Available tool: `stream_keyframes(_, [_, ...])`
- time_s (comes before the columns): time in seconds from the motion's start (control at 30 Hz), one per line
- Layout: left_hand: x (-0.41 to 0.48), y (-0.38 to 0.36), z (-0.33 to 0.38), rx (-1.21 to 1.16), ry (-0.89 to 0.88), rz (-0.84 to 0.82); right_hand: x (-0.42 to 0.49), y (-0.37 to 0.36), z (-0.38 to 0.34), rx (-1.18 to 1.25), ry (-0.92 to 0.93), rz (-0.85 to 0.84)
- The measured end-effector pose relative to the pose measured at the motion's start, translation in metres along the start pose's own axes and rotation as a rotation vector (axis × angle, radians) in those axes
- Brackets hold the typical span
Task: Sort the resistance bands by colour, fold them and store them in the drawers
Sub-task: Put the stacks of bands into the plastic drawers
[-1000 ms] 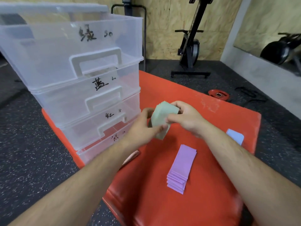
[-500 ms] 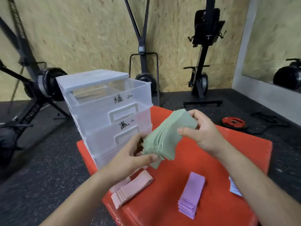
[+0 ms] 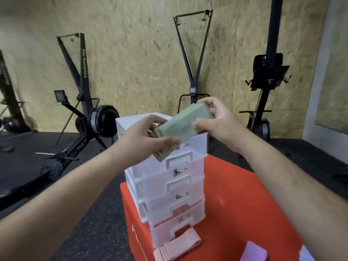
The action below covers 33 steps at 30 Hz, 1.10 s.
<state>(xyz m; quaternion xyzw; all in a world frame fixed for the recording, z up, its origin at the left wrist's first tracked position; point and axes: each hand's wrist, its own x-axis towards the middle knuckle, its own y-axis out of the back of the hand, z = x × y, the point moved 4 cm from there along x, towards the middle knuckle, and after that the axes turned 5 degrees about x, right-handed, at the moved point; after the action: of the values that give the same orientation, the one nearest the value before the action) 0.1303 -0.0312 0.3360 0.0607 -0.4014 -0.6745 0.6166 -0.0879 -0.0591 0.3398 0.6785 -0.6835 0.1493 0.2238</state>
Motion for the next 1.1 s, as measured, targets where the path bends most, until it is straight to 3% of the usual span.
stream_keyframes(0.17, [0.055, 0.041, -0.003, 0.299, 0.049, 0.041, 0.061, -0.018, -0.018, -0.447, -0.044, -0.199])
stream_keyframes(0.27, [0.085, 0.027, -0.021, 0.477, 0.112, -0.071, 0.091, -0.031, -0.002, -0.722, -0.110, -0.278])
stream_keyframes(0.43, [0.116, -0.012, -0.060, 0.769, 0.065, -0.230, 0.113, -0.048, 0.046, -1.030, -0.230, -0.491])
stream_keyframes(0.57, [0.131, -0.031, -0.089, 0.907, 0.021, -0.384, 0.117, -0.052, 0.079, -1.138, -0.317, -0.643])
stream_keyframes(0.7, [0.136, -0.036, -0.097, 0.946, -0.005, -0.468, 0.116, -0.048, 0.083, -1.041, -0.393, -0.687])
stream_keyframes(0.8, [0.131, -0.030, -0.089, 0.944, 0.029, -0.510, 0.114, -0.038, 0.081, -0.884, -0.320, -0.605])
stream_keyframes(0.9, [0.114, -0.014, -0.074, 0.698, -0.043, -0.259, 0.101, -0.019, 0.077, -0.594, -0.054, -0.294])
stream_keyframes(1.0, [0.060, -0.008, -0.053, 0.546, -0.472, 0.112, 0.045, -0.010, 0.074, -0.601, 0.357, 0.057])
stream_keyframes(1.1, [0.007, -0.038, -0.064, 0.807, -0.762, 0.125, -0.013, -0.023, 0.099, -0.736, 0.520, 0.169])
